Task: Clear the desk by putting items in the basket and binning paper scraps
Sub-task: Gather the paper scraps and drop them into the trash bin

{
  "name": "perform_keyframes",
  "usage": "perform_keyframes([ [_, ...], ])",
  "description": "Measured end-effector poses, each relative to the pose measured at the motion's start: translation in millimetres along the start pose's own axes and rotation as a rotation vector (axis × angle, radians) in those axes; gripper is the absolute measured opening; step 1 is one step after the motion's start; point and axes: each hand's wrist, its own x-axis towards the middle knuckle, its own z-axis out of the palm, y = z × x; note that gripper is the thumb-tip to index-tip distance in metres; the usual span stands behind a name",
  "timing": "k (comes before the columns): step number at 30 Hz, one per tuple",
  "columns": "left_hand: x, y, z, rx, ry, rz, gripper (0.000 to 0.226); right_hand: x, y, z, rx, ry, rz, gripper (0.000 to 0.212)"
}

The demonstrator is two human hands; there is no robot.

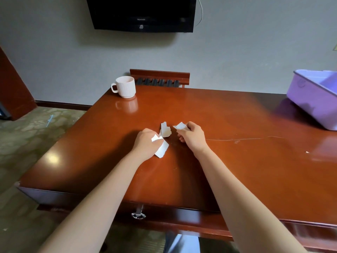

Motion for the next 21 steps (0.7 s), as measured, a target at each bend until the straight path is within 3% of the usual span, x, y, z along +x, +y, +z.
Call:
perform_keyframes([
  [6, -3.0, -9.8, -3.4, -0.129, 0.233, -0.055, 0.025, 15.3, -28.2, 8.3, -0.18, -0.19, -0.022, 0.027],
  [9, 4.1, -20.4, -15.1, -0.153, 0.339, -0.146, 0.03, 21.2, -42.3, 18.9, -0.36, -0.288, -0.036, 0.005],
  [11, 9.0, -28.7, -21.0, -0.129, 0.37, -0.186, 0.034, 27.0, -44.0, 27.0, -0.547, -0.351, -0.026, 0.03],
  [14, 13.5, -35.3, -23.0, -0.195, 0.41, -0.211, 0.032, 29.3, -43.8, 31.8, -0.761, -0.343, -0.091, 0.042],
  [17, 16.7, -35.7, -22.0, -0.21, 0.427, -0.213, 0.032, 29.8, -41.3, 28.2, -0.746, -0.323, -0.138, 0.05],
  [21, 21.0, -36.0, -22.3, -0.263, 0.455, -0.217, 0.031, 32.3, -37.7, 24.7, -0.625, -0.228, -0.108, 0.046],
])
